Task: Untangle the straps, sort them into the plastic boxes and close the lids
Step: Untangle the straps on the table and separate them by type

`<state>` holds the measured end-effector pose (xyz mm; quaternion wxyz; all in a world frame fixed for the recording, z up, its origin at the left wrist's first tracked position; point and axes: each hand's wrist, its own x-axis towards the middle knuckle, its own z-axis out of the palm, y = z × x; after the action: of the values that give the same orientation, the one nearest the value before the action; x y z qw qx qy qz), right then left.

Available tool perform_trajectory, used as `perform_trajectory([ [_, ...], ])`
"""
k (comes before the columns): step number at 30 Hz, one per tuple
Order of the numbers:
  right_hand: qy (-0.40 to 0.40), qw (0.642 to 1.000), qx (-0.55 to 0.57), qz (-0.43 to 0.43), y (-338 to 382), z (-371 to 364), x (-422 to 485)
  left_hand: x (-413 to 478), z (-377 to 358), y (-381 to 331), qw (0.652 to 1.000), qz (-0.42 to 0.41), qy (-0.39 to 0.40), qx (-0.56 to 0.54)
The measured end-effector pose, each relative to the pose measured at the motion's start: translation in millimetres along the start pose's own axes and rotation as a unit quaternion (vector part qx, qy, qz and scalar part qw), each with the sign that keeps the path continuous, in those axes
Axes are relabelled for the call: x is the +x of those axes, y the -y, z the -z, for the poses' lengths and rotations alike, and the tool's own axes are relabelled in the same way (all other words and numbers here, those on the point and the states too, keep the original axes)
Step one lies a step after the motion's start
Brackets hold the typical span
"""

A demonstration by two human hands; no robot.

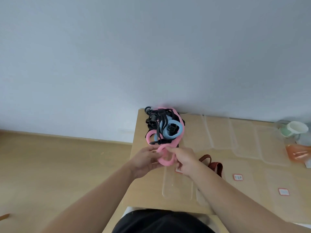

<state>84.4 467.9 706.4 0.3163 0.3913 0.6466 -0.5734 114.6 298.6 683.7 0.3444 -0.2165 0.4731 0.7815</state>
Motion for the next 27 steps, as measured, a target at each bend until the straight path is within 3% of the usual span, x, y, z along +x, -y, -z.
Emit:
perform_trajectory([
  [4,0.042,0.997,0.056,0.035,0,8,-5,-1,4,-6,0.995,0.0,0.004,0.103],
  [7,0.117,0.987,0.089,0.065,3,13,-15,6,0,-9,0.996,-0.003,-0.027,0.079],
  [12,0.076,0.987,0.066,0.124,3,9,-27,21,-12,-5,0.981,-0.035,-0.136,0.135],
  [16,0.104,0.974,0.12,0.161,9,8,-32,23,-16,-8,0.974,-0.031,-0.14,0.173],
  [22,0.038,0.972,0.138,0.189,14,7,-31,29,-12,-8,0.972,-0.012,-0.145,0.187],
  [27,0.042,0.966,0.186,0.173,22,11,-31,36,-16,-5,0.967,-0.027,-0.175,0.181],
])
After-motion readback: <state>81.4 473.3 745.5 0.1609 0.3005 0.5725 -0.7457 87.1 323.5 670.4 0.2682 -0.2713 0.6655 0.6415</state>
